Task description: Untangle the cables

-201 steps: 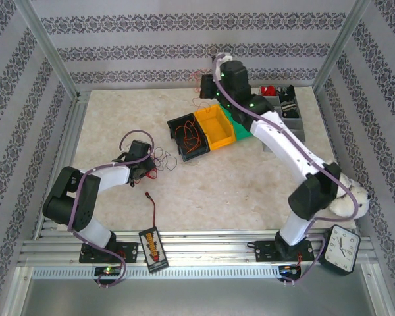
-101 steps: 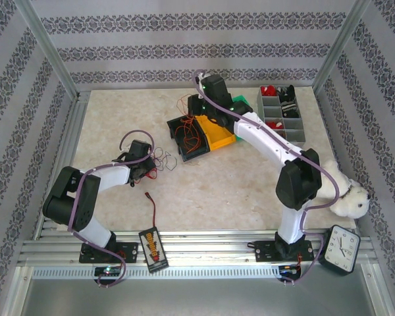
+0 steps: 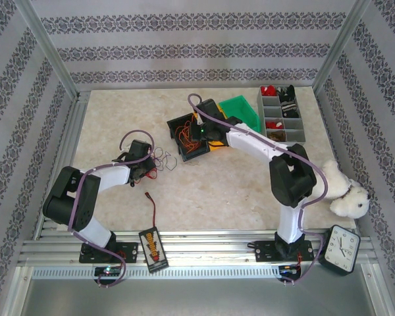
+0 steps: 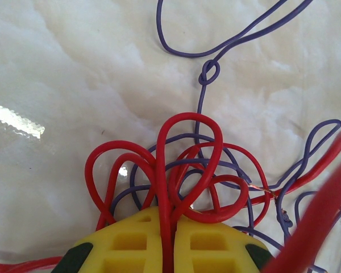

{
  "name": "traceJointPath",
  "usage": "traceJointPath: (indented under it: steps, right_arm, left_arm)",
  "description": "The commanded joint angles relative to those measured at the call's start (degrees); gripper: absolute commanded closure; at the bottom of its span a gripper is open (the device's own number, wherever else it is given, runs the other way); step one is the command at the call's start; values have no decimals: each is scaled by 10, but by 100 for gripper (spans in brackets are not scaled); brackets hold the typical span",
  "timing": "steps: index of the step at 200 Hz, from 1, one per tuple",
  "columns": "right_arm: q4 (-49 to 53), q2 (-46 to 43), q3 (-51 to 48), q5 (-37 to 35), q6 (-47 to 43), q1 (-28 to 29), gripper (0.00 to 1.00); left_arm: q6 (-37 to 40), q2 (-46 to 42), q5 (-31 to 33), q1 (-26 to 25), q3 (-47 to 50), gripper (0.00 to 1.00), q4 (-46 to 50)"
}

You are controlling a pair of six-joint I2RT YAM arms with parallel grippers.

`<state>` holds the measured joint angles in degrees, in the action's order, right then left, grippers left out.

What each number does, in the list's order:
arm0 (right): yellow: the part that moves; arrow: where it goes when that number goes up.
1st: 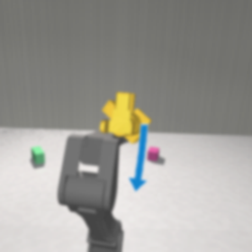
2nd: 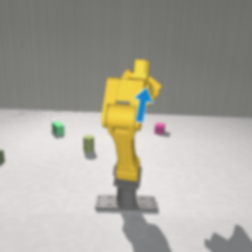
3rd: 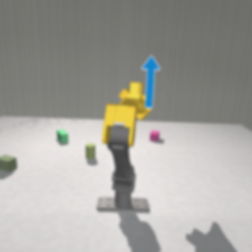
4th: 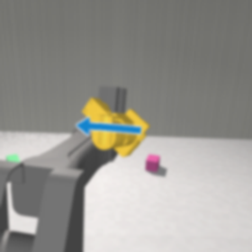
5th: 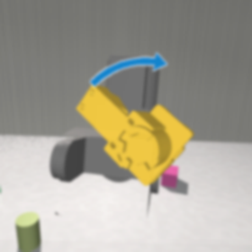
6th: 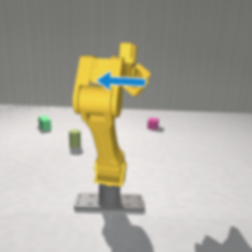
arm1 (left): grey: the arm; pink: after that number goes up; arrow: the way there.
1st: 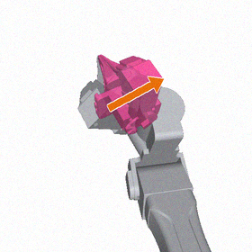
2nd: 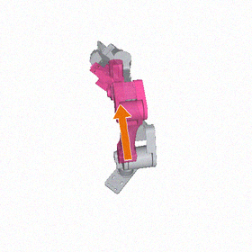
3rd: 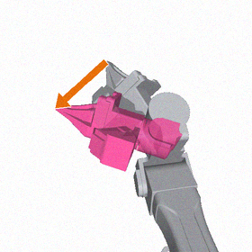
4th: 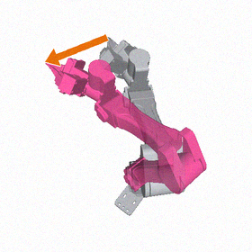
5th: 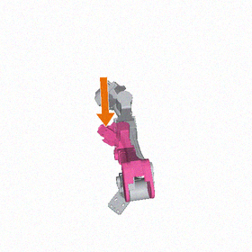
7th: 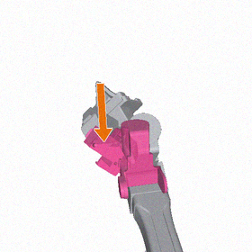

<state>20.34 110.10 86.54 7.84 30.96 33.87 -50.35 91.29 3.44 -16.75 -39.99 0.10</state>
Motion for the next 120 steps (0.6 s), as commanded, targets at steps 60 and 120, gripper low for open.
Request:
traceJointPath:
  steps: [60,120]
  right_arm:
    - [38,130,149,-26,27,-27,94]
    - [37,110,173,-71,17,-25,56]
  left_arm:
    - [12,38,-34,3,18,100,53]
    - [45,28,-46,3,13,100,63]
